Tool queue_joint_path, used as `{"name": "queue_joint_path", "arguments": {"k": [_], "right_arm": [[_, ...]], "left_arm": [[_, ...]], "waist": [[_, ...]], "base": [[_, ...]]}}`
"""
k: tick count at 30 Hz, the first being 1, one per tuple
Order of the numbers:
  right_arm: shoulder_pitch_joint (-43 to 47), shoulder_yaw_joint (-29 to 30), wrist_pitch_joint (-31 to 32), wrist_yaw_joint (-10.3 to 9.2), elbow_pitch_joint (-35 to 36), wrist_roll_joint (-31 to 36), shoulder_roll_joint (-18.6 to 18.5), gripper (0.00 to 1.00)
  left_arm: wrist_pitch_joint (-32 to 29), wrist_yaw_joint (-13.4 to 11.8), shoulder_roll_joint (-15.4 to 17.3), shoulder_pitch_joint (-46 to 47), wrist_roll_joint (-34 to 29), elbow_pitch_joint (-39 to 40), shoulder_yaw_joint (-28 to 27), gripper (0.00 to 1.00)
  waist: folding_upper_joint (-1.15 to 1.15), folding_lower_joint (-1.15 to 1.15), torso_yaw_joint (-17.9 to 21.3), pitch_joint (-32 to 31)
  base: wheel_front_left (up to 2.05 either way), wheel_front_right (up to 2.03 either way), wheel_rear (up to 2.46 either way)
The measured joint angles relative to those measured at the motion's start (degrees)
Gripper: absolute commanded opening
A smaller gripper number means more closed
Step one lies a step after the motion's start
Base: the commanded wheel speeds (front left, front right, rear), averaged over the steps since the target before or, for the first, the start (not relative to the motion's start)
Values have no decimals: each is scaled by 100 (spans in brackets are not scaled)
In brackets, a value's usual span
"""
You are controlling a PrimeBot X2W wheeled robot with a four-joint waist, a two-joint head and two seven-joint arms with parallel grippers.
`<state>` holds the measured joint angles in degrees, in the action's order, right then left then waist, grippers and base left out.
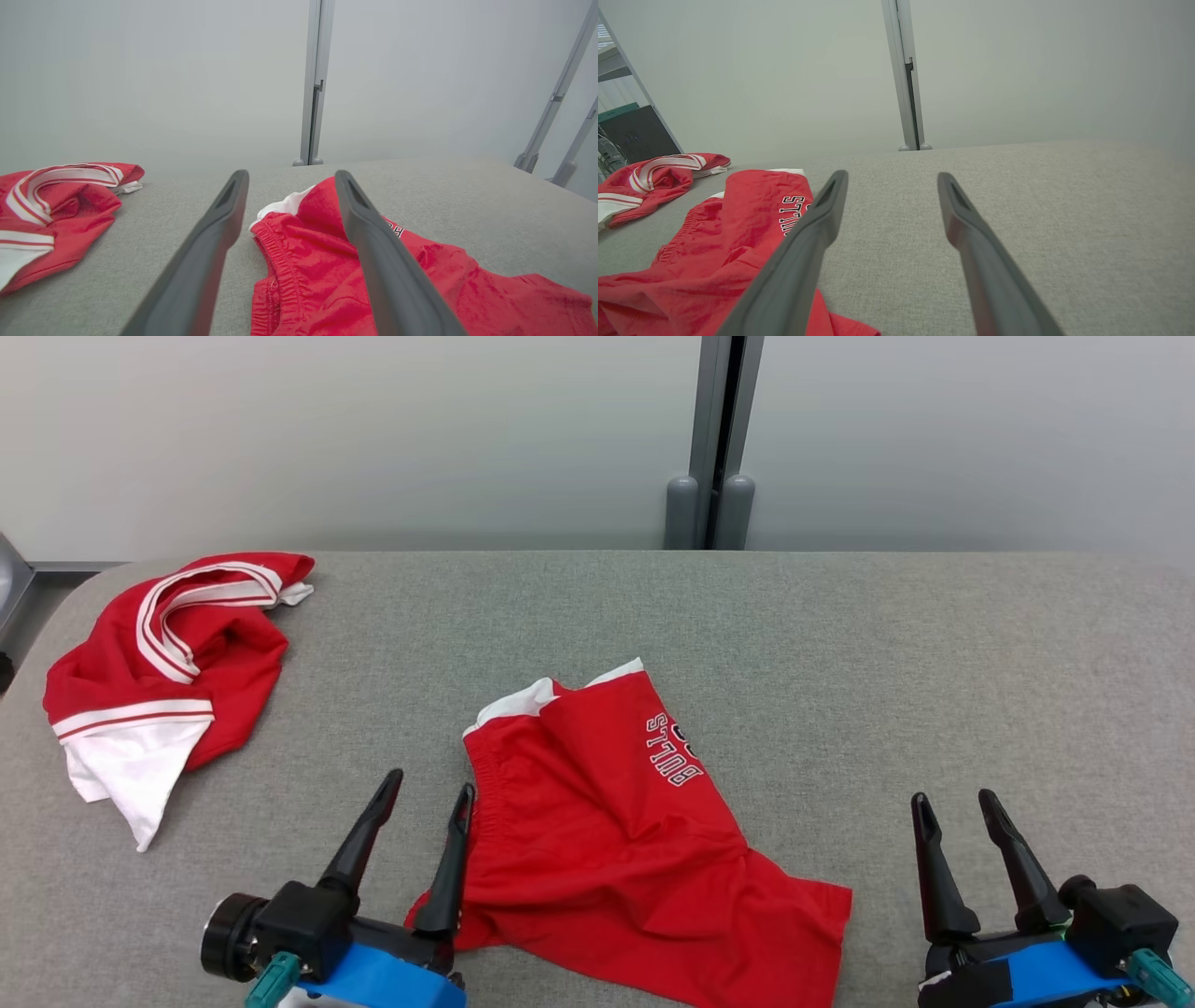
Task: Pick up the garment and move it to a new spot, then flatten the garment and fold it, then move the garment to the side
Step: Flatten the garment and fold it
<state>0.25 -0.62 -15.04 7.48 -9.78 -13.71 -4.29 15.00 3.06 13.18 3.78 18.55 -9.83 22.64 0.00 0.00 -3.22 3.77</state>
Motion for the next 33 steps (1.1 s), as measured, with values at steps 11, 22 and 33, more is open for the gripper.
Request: {"name": "queue_joint_path", "arguments": {"k": [11, 22, 33], "right_arm": [[94, -9, 0, 0, -57, -16, 2, 100], [237, -238, 0, 0, -258, -76, -80, 100], [355, -1452, 41, 0, -692, -365, -431, 100]], "left_arm": [[1, 1, -565, -466, -706, 400, -1471, 100], [1, 242, -829, -572, -1084, 255, -2143, 100], [0, 349, -958, -504, -1256, 229, -2272, 100]], "waist": [[0, 0, 74, -146], [0, 0, 175, -89], [0, 0, 146, 20]], "base": [[0, 0, 0], [0, 0, 0], [0, 0, 0]]}}
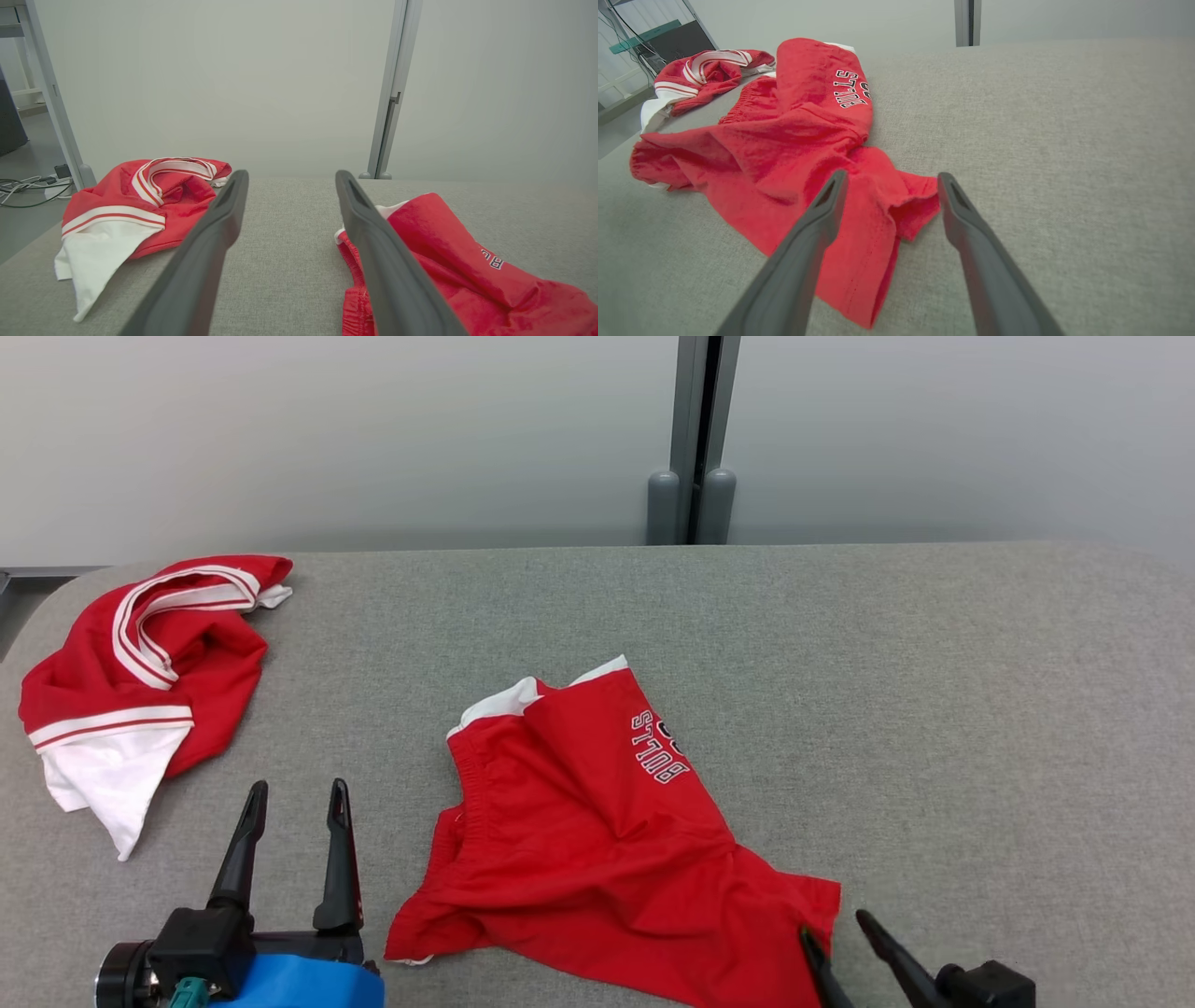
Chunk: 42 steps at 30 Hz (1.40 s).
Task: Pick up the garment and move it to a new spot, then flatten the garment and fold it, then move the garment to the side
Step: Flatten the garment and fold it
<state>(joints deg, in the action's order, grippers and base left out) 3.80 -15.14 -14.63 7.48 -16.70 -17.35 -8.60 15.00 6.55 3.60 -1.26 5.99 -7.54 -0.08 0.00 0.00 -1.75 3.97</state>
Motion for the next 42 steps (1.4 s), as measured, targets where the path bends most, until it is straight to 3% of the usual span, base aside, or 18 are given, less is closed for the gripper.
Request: {"name": "queue_joint_path", "arguments": {"k": [20, 21, 22, 23, 36, 42], "right_arm": [[-664, -948, -18, 0, -1087, -432, 15, 100], [-714, -994, -23, 0, -1133, -457, 23, 96], [-756, -1033, -27, 0, -1174, -493, 34, 13], [-791, -1061, -29, 0, -1192, -514, 43, 0], [-1110, -866, -40, 0, -43, -499, -123, 0], [-1719, -691, -40, 1, -86, -584, -266, 0]], "left_arm": [[1, 56, -56, 27, -54, -85, 5, 100], [1, 56, -57, 27, -54, -89, 15, 100], [1, 56, -58, 27, -54, -94, 25, 100], [1, 56, -59, 27, -54, -97, 31, 100], [1, 65, -64, 33, -25, -107, 75, 100], [1, 65, -65, 166, 5, -108, 127, 100]], "waist": [[0, 0, -142, 50], [0, 0, -148, 47], [0, 0, -152, 45], [0, 0, -154, 42], [0, 0, -109, 168], [0, 0, -131, 306]], "base": [[0, 0, 0], [0, 0, 0], [0, 0, 0], [0, 0, 0], [0, 0, 0], [0, 0, 0]]}}
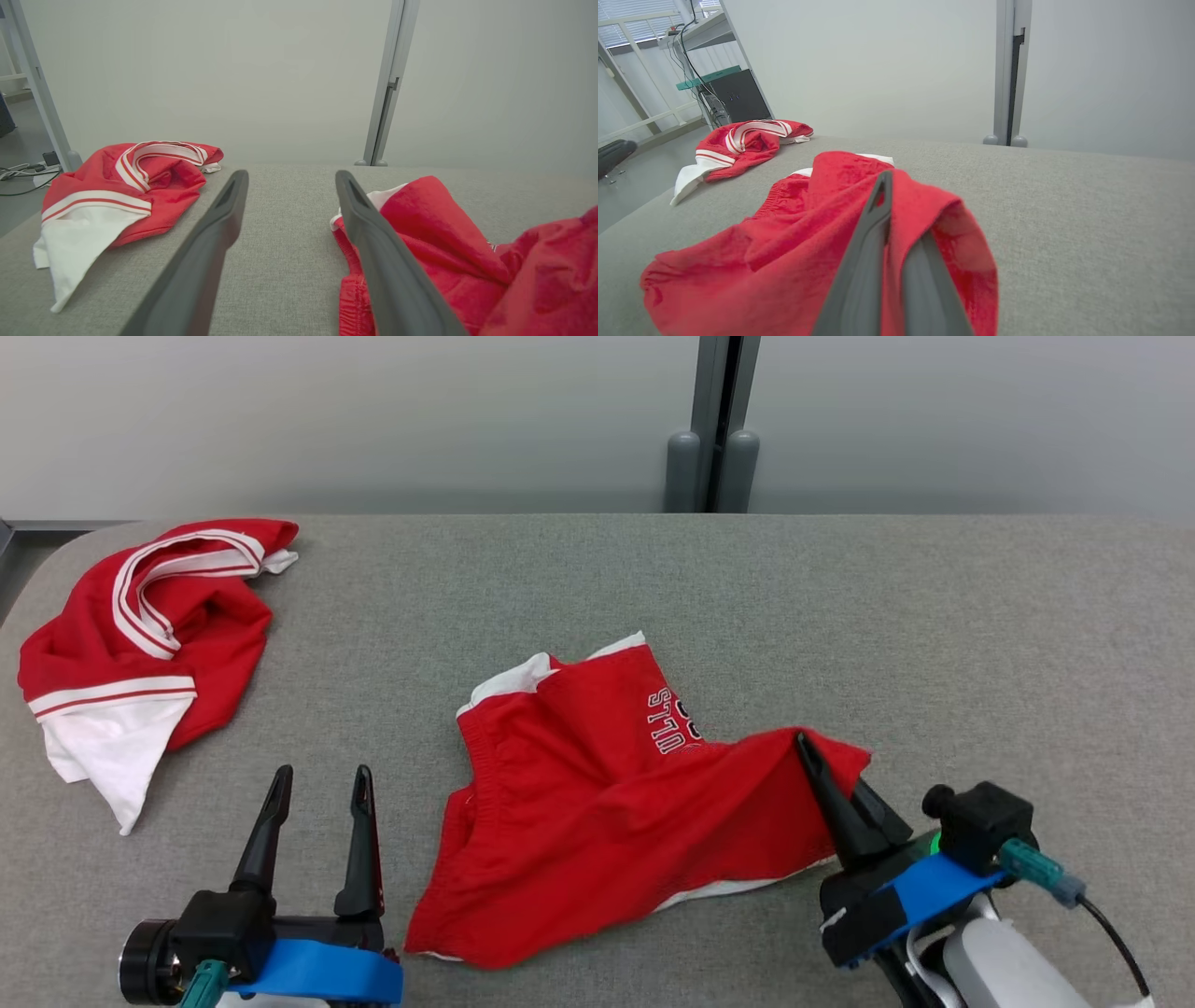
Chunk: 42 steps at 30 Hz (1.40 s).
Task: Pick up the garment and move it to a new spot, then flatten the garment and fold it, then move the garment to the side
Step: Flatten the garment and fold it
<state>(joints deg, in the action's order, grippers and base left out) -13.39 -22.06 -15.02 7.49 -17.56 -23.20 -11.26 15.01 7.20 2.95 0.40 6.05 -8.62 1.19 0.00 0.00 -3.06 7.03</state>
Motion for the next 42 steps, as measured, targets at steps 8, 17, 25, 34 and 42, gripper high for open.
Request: {"name": "queue_joint_path", "arguments": {"k": [8, 17, 25, 34, 42], "right_arm": [[-1096, 138, 15, -1, -915, 47, -15, 0], [-2269, 81, 80, -1, -2519, 29, -43, 0], [-2896, -33, 18, 0, -3668, -114, 25, 23], [-2870, 45, 2, -1, -3346, -160, -67, 100], [-1941, 750, -1, -1, -2343, -19, -368, 100]], "left_arm": [[0, 1, -2, 222, 56, -40, 181, 100], [0, 1, -2, 457, 156, -40, 347, 100], [0, -19, -2, 595, 245, -53, 494, 100], [0, -45, -2, 668, 234, -67, 497, 100], [0, -43, -2, 502, 145, -85, 328, 100]], "waist": [[0, 0, -191, 243], [0, 0, -451, 621], [-1, -1, -556, 861], [-1, 0, -357, 799], [0, 1, -115, 494]], "base": [[0, 0, 0], [0, 0, 0], [0, 0, 0], [0, 0, 0], [0, 0, 0]]}}
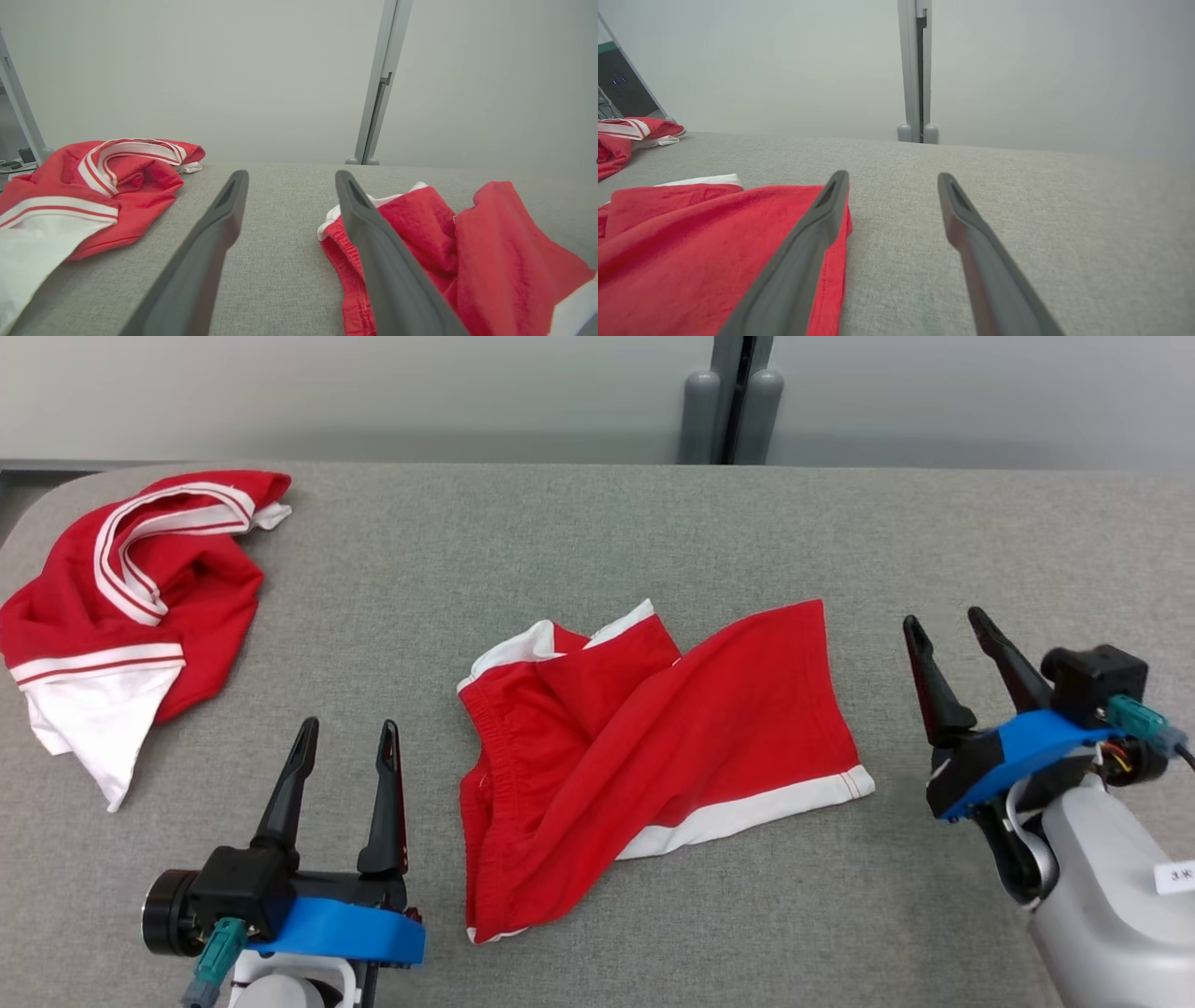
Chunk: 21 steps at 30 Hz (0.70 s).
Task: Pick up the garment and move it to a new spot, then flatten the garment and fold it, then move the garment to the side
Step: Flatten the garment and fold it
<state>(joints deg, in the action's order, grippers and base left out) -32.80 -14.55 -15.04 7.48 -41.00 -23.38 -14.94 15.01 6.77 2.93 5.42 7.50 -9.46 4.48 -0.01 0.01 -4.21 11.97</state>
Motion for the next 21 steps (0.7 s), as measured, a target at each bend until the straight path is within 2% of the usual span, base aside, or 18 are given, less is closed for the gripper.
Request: {"name": "queue_joint_path", "arguments": {"k": [9, 21], "right_arm": [[1352, 680, 0, 0, 1354, 322, 41, 100], [2949, 859, 0, 0, 2548, 791, 598, 100]], "left_arm": [[0, 10, -1, -302, -56, 22, -160, 100], [0, 31, -2, -571, -97, 23, -177, 100]], "waist": [[0, 0, 259, -346], [1, 0, 392, -725]], "base": [[0, 0, 0], [0, 0, 0]]}}
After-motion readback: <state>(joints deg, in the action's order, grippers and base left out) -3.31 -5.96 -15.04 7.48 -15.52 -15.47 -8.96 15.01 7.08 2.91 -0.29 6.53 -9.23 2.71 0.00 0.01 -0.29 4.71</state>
